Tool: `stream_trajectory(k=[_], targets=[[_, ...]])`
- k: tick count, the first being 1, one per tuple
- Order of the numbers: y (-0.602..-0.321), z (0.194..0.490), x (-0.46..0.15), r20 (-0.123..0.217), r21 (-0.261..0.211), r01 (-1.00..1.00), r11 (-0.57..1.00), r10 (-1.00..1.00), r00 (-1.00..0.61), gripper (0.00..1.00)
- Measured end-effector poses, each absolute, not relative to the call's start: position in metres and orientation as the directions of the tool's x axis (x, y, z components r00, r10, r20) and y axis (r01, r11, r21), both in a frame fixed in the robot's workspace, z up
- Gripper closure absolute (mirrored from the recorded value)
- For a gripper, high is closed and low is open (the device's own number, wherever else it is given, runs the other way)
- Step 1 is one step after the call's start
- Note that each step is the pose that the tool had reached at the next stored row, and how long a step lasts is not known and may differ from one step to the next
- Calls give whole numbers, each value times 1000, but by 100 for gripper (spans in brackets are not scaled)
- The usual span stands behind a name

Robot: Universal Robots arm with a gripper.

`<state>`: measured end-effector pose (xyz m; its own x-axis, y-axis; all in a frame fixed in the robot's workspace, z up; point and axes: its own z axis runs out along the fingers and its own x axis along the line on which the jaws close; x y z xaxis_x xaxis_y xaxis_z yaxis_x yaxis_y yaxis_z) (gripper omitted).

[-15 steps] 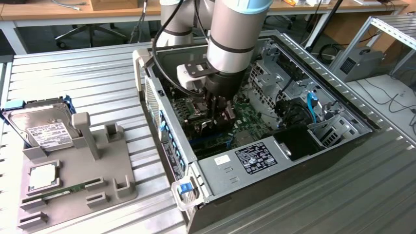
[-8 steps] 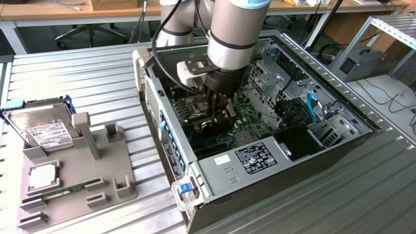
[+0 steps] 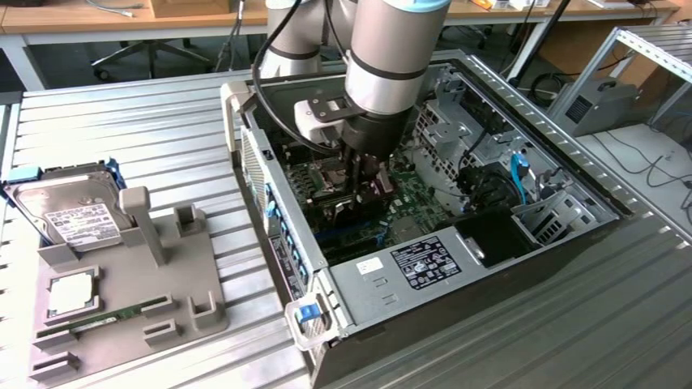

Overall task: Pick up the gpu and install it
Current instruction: 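Insert the gpu into the slot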

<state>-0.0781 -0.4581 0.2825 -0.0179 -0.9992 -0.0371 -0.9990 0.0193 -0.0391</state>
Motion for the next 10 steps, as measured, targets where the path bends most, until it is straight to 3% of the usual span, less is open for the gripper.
stream_trajectory(k=[10], targets=[[-458,276,-78,-31,-37,-999,-6,-1000,7,65]])
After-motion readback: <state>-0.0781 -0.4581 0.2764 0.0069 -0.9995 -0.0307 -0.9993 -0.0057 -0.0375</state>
